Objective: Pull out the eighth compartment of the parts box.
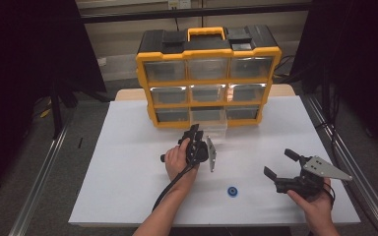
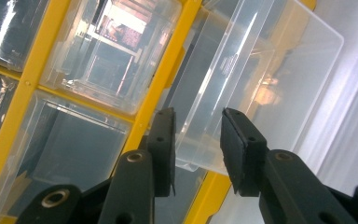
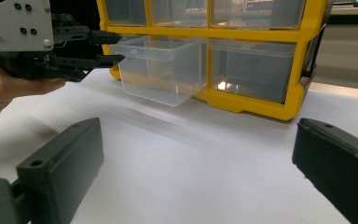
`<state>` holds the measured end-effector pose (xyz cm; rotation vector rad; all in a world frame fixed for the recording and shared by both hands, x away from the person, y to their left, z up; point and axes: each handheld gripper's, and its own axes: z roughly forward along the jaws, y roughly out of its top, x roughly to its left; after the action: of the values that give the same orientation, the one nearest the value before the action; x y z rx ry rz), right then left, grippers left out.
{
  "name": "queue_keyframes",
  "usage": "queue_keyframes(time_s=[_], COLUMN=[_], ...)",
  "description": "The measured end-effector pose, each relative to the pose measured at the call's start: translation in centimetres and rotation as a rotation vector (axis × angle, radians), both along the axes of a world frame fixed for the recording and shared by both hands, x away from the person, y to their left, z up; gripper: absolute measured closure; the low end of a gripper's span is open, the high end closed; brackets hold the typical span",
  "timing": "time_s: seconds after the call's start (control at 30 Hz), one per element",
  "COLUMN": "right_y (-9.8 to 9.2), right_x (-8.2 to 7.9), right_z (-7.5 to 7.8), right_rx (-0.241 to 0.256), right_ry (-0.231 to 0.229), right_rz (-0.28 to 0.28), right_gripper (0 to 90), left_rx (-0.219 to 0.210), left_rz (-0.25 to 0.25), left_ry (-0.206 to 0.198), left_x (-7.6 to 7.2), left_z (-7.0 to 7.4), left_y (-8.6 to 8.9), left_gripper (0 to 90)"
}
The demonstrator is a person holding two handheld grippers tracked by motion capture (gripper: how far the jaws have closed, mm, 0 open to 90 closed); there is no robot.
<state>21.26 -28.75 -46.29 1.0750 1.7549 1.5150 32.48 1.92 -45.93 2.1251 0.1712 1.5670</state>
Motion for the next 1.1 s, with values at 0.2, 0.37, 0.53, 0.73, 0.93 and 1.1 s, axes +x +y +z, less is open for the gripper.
queue_keyframes(time_s=[0.2,0.37,0.53,0.73,0.93,1.1], right_y=[-0.02,-0.01,0.00,0.00,0.01,0.02], right_x=[-0.01,-0.02,0.00,0.00,0.00,-0.03], right_z=[0.01,0.01,0.01,0.01,0.01,0.02], right_rx=[0.001,0.001,0.001,0.000,-0.002,-0.003], right_ry=[0.000,-0.001,-0.001,-0.002,-0.002,-0.001], right_rz=[0.000,0.001,0.001,0.001,0.001,0.000], right_gripper=[1.6,1.6,1.6,1.6,1.6,1.7], left_rx=[-0.003,-0.005,-0.022,-0.043,-0.111,-0.161], left_rz=[0.001,0.015,0.016,0.035,0.067,0.089], left_ry=[0.001,0.010,0.014,0.008,0.010,0.011], left_x=[0.00,-0.05,0.11,0.08,0.05,-0.02], left_z=[-0.01,-0.05,-0.16,-0.32,-0.29,-0.34], left_y=[0.02,0.03,0.09,0.18,0.50,0.87], left_gripper=[65.8,61.5,56.2,48.2,37.2,31.2])
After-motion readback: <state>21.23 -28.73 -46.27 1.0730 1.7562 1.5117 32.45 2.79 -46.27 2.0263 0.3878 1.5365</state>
